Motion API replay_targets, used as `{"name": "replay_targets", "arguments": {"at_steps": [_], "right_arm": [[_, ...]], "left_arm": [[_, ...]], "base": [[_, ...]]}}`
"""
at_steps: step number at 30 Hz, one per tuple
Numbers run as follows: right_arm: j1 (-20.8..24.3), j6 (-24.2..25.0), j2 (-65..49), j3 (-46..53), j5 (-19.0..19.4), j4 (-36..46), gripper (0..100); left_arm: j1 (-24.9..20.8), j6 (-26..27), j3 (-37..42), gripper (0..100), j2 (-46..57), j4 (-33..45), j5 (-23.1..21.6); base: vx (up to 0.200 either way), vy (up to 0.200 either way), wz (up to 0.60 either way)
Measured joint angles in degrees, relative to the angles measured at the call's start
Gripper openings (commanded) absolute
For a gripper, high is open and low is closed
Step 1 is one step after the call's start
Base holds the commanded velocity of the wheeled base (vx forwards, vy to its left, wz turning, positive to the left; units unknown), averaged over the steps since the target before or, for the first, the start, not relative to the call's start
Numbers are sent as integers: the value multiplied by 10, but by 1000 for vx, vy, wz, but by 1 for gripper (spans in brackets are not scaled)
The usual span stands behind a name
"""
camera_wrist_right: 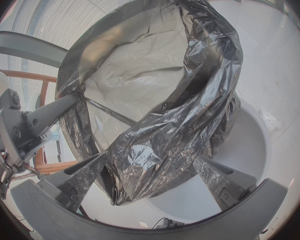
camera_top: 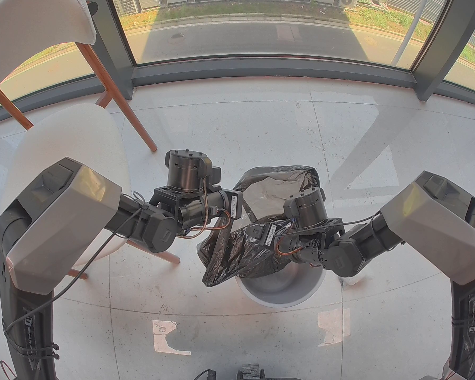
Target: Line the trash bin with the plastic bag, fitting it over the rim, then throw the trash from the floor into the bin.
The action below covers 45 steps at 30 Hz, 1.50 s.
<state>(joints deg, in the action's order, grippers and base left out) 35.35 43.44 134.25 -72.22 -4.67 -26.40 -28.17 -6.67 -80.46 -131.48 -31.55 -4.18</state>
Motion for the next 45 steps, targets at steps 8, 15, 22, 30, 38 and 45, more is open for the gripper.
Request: {"name": "replay_targets", "arguments": {"at_steps": [8,15,22,30,38,45], "right_arm": [[-3,0,9,-20,0,0,100],[-6,0,23,-40,0,0,100],[-4,1,38,-48,-11,-1,0],[-8,1,39,-45,-13,0,0],[-19,-1,-23,7,-3,9,0],[-33,-11,-84,137,16,19,0]], "left_arm": [[1,0,-1,0,0,0,0],[1,0,-1,0,0,0,0],[1,0,-1,0,1,0,0],[2,0,2,0,2,0,0],[10,0,6,0,2,0,0],[23,2,13,0,2,0,3]], "base": [[0,0,0],[0,0,0],[0,0,0],[0,0,0],[0,0,0],[0,0,0]]}}
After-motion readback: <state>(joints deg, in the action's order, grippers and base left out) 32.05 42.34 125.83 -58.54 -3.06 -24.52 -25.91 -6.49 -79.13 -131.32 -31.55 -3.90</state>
